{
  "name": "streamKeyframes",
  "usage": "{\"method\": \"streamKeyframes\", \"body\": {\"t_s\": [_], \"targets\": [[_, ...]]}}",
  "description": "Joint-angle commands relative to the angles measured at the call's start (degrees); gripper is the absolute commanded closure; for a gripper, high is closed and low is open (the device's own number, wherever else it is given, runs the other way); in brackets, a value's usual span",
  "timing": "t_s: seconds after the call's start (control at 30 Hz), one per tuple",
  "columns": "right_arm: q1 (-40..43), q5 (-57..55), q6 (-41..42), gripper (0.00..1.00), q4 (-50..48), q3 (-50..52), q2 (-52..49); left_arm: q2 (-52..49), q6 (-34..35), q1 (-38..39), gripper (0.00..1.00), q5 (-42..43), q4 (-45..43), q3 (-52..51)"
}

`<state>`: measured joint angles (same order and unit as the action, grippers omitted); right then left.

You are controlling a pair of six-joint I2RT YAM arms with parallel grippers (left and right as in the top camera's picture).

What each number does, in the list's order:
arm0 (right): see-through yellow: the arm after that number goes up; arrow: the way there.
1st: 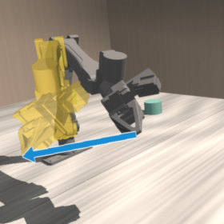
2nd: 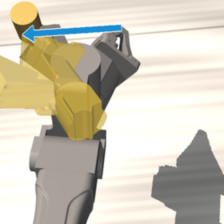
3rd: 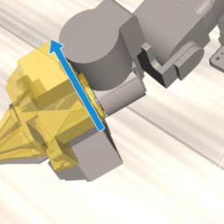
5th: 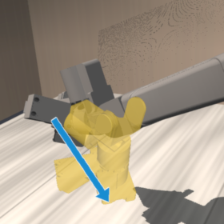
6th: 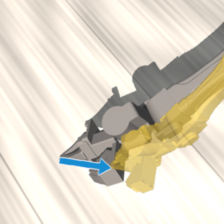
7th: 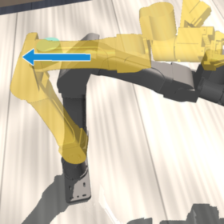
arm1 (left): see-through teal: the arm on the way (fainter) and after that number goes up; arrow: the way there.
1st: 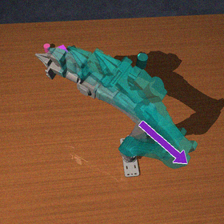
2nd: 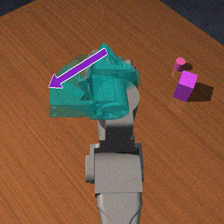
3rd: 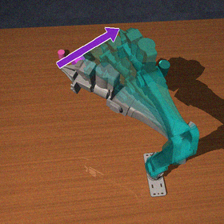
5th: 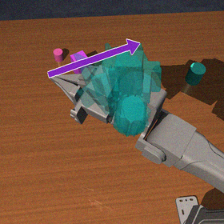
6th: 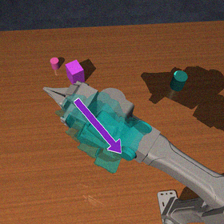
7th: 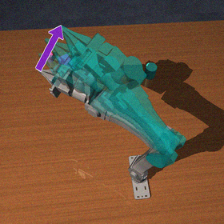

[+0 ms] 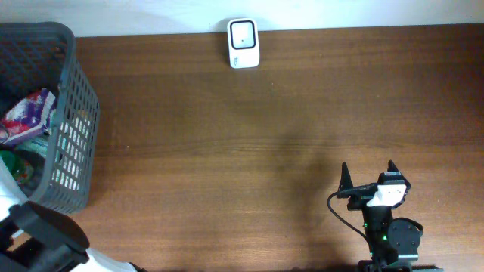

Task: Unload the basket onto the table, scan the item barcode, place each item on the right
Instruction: 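Reach the left gripper into the grey basket and grasp the red-purple package, then lift the red-purple package out and place it on the table near the scanner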

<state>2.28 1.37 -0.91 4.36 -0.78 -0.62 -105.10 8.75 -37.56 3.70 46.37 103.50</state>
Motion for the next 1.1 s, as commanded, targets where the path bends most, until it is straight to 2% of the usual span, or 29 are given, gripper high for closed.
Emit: {"method": "streamKeyframes", "body": {"t_s": [0.0, 0.1, 0.13, 0.2, 0.23, 0.27, 0.33, 0.43, 0.53, 0.57, 0.6, 0.63, 0.67, 0.73, 0.77, 0.87, 0.97, 1.07], "targets": [[0.4, -0.1, -0.2, 0.01, 0.2, 0.5, 0.4, -4.3, -10.3, 1.6, 0.10, -4.8, -1.2, 0.5], [0.4, -0.1, -0.2, 0.01, 0.2, 0.5, 0.4, -7.2, -13.4, 3.4, 0.20, -5.1, -1.8, 0.5], [0.4, -0.1, -0.2, 0.02, 0.2, 0.5, 0.4, -8.1, -13.6, 4.0, 0.20, -5.5, -2.2, 0.5], [0.4, -0.1, -0.2, 0.01, 0.2, 0.5, 0.4, -9.8, -13.6, 5.2, 0.18, -11.8, -3.7, 0.5], [0.4, -0.1, -0.2, 0.01, 0.2, 0.5, 0.4, -10.7, -13.7, 5.8, 0.13, -15.5, -4.7, 0.5], [0.4, -0.1, -0.2, 0.01, 0.2, 0.5, 0.4, -12.0, -17.9, 6.3, 0.12, -16.6, -5.2, 0.5], [0.4, -0.1, -0.2, 0.02, 0.2, 0.5, 0.4, -13.4, -22.9, 6.4, 0.08, -16.6, -5.1, 0.5], [0.4, -0.1, -0.2, 0.01, 0.2, 0.5, 0.4, -15.2, -25.0, 6.4, 0.02, -16.3, -5.2, 0.5], [0.4, -0.1, -0.2, 0.01, 0.2, 0.5, 0.4, -17.2, -25.1, 6.4, 0.05, -15.3, -3.4, 0.5], [0.4, -0.1, -0.2, 0.01, 0.2, 0.5, 0.4, -18.0, -25.1, 6.4, 0.11, -15.3, -3.0, 0.5], [0.4, -0.1, -0.2, 0.01, 0.2, 0.5, 0.4, -18.6, -25.1, 6.4, 0.30, -15.3, -2.8, 0.5], [0.4, -0.1, -0.2, 0.01, 0.2, 0.5, 0.4, -18.7, -25.1, 6.4, 0.36, -15.3, -2.4, 0.5], [0.4, -0.1, -0.2, 0.01, 0.2, 0.5, 0.4, -18.7, -25.1, 6.4, 0.48, -15.3, -1.9, 0.5], [0.4, -0.1, -0.2, 0.01, 0.2, 0.5, 0.4, -18.6, -25.1, 6.4, 0.86, -15.6, -1.0, 0.5], [0.4, -0.1, -0.2, 0.01, 0.2, 0.5, 0.4, -18.5, -25.1, 6.4, 1.00, -15.6, -0.4, 0.5], [0.4, -0.1, -0.2, 0.01, 0.2, 0.5, 0.4, -16.5, -23.5, 6.4, 1.00, -15.6, 0.7, 0.8], [0.4, -0.1, -0.2, 0.01, 0.2, 0.5, 0.4, -8.2, -11.4, 6.4, 1.00, -15.5, 0.9, 2.9], [0.4, -0.1, -0.2, 0.01, 0.2, 0.5, 0.4, 0.6, -9.3, 6.4, 1.00, -15.5, -0.3, 3.9]]}}
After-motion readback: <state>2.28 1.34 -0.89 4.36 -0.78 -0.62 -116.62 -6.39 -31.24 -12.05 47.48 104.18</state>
